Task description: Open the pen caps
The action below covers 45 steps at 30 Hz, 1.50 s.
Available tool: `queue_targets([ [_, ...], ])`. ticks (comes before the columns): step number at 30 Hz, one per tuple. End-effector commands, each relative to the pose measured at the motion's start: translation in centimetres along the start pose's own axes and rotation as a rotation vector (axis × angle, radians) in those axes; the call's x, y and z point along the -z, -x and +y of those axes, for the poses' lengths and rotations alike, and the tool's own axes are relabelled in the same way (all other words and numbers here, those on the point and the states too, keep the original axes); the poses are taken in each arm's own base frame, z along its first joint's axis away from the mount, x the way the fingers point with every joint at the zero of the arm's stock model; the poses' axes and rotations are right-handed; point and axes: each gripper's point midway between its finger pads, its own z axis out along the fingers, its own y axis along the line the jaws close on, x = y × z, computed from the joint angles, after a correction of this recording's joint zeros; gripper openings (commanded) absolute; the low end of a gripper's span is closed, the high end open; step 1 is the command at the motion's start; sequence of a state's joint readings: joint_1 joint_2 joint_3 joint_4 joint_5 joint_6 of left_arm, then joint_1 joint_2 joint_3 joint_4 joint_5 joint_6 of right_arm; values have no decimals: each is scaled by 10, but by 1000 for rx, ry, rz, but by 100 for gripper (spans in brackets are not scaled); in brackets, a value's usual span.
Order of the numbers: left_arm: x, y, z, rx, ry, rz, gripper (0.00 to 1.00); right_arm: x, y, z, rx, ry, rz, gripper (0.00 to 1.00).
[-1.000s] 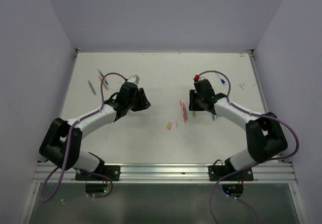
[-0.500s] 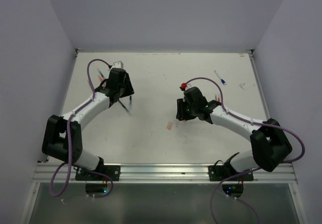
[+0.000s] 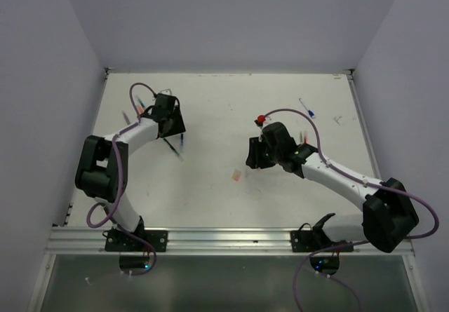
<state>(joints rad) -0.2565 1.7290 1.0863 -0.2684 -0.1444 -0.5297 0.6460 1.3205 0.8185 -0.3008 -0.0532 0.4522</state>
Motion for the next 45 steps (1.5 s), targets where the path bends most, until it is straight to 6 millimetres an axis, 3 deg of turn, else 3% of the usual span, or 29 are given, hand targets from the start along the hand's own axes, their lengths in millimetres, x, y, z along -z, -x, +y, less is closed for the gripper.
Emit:
queue_targets([
  [1,-6,12,-8,-14,-32,-36,54,9,2,7,6,31,-14,42],
  [11,-33,3,-9,-37,-23,15,45,6,-1,8,9,42,3,43],
  [14,-39,-4,-10,-37,-29,34,37,6,-2,9,10,45,3,43],
  [22,-49,-12,-23,-28,-97,65,3,7,-2,12,11,50,8,43],
  [26,-43,0,-35,-19,-146,47,0,8,-3,9,6,38,8,43],
  [32,1,25,-81,15,-398,-20,0,7,-3,13,-28,55,-1,43],
  [33,19,30,-96,23,-497,-53,0,7,-2,17,-36,78,-2,43],
  [35,37,26,-106,26,-581,-70,0,8,4,27,-60,127,-30,43],
  [36,58,27,-117,12,-655,-89,0,9,6,32,-68,151,-38,43],
  [39,84,8,-134,-13,-758,-99,0,12,16,52,-106,235,-47,43],
  [40,101,11,-140,-25,-791,-134,0,14,20,56,-114,248,-47,43],
  [45,148,-31,-165,-80,-906,-120,0,22,54,76,-165,295,-102,46],
])
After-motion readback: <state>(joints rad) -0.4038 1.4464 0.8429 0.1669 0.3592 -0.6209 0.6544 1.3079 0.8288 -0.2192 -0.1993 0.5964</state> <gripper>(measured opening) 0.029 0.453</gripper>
